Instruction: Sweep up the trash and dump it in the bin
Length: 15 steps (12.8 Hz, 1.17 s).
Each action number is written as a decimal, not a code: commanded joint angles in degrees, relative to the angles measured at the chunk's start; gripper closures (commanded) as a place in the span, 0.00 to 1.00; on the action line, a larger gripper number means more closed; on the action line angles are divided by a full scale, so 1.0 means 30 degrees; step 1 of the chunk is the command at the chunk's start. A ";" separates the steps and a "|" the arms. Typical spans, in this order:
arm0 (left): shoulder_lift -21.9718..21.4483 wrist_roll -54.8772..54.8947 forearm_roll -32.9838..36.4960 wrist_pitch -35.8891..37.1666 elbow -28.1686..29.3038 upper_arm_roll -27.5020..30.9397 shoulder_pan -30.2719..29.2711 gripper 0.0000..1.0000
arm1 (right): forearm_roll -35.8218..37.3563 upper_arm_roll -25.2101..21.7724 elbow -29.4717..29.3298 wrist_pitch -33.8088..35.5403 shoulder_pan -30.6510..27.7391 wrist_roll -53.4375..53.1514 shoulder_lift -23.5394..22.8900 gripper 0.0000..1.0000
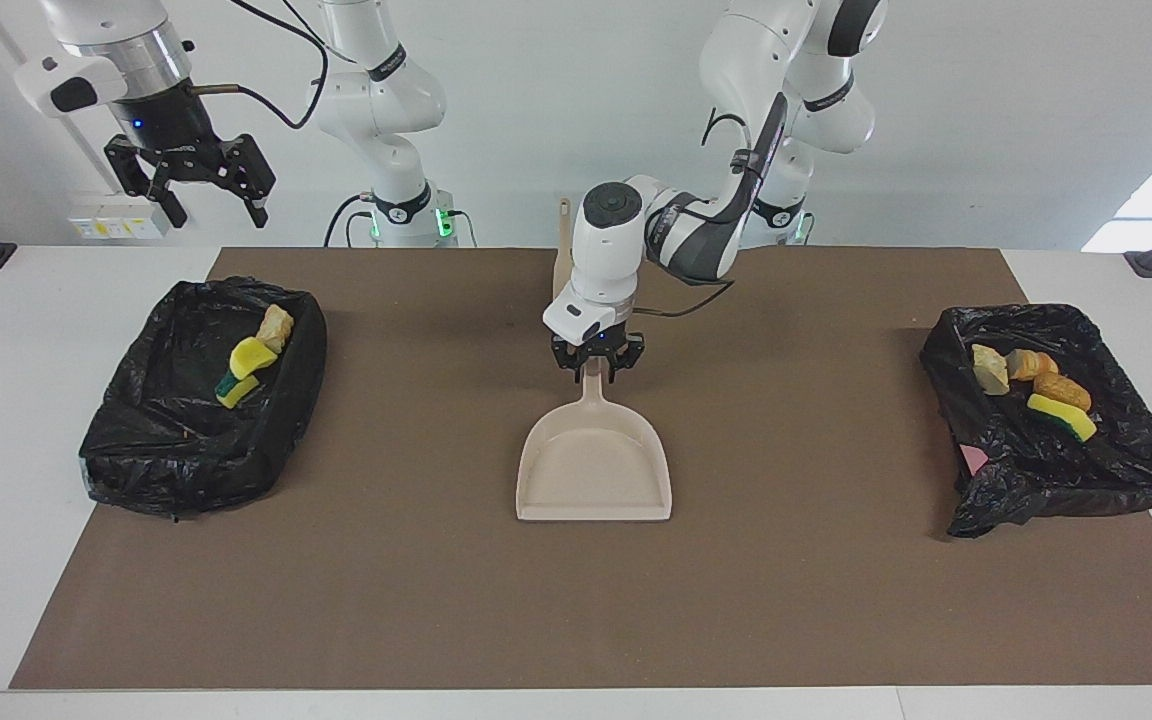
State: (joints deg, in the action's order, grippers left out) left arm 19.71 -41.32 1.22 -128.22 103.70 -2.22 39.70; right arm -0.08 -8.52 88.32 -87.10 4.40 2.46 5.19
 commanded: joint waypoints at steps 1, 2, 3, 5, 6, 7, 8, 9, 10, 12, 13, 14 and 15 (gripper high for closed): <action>-0.1147 0.0209 -0.0289 0.0319 -0.0114 0.0096 -0.1974 0.00 | -0.0089 0.0116 0.0180 -0.0263 -0.0060 -0.0381 0.0115 0.00; -0.1238 0.0064 -0.0289 0.0348 -0.0318 0.0124 -0.2360 0.00 | -0.0089 0.0116 0.0180 -0.0263 -0.0060 -0.0381 0.0115 0.00; -0.1210 0.0265 -0.0231 0.0783 -0.0929 0.0212 -0.2683 0.00 | -0.0060 0.0116 0.0180 -0.0263 -0.0060 -0.0381 0.0115 0.00; -0.1209 0.1983 -0.0259 0.2011 -0.1897 0.0125 -0.4406 0.00 | -0.0118 0.0116 0.0180 -0.0176 -0.0060 -0.0410 0.0115 0.00; -0.1210 0.3069 -0.0289 0.2975 -0.2598 0.0154 -0.4908 0.00 | -0.0119 0.0087 0.0180 -0.0117 -0.0060 -0.0439 0.0115 0.00; -0.1210 0.3689 -0.0289 0.4058 -0.3533 0.0183 -0.5493 0.00 | -0.0090 0.0087 0.0209 -0.0116 -0.0060 -0.0469 0.0173 0.00; -0.1210 0.4420 -0.0289 0.4968 -0.4238 0.0125 -0.6195 0.00 | -0.0089 0.0087 0.0209 0.0000 -0.0118 -0.0614 0.0174 0.00; -0.1297 0.5675 -0.0289 0.5673 -0.4420 0.0067 -0.7043 0.00 | -0.0118 0.0087 0.0209 0.0001 -0.0119 -0.1456 0.0174 0.00; -0.1761 0.6992 -0.0376 0.6347 -0.4450 0.0066 -0.7835 0.00 | -0.0148 0.0116 0.0209 0.0030 -0.0119 -0.2509 0.0203 0.00; -0.2350 0.8784 -0.0524 0.7257 -0.4597 0.0183 -0.9009 0.00 | -0.0090 0.0116 0.0209 0.0350 -0.0060 -0.2608 0.0203 0.00; -0.2642 0.9895 -0.0553 0.7929 -0.4597 0.0212 -0.9537 0.00 | -0.0060 0.0116 0.0209 0.0381 -0.0060 -0.2492 0.0203 0.00; -0.3138 1.0979 -0.0582 0.8458 -0.4597 0.0242 -1.0006 0.00 | -0.0060 0.0116 0.0209 0.0382 -0.0060 -0.2490 0.0203 0.00; -0.3839 1.2266 -0.0814 0.8695 -0.4423 0.0329 -1.0301 0.00 | -0.0060 0.0116 0.0209 0.0382 -0.0060 -0.2461 0.0203 0.00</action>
State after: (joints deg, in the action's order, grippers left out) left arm 11.70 -10.20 0.47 -104.96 89.87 -1.18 10.39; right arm -0.09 -8.51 88.35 -86.49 4.39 -3.98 5.19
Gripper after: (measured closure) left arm 0.000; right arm 0.000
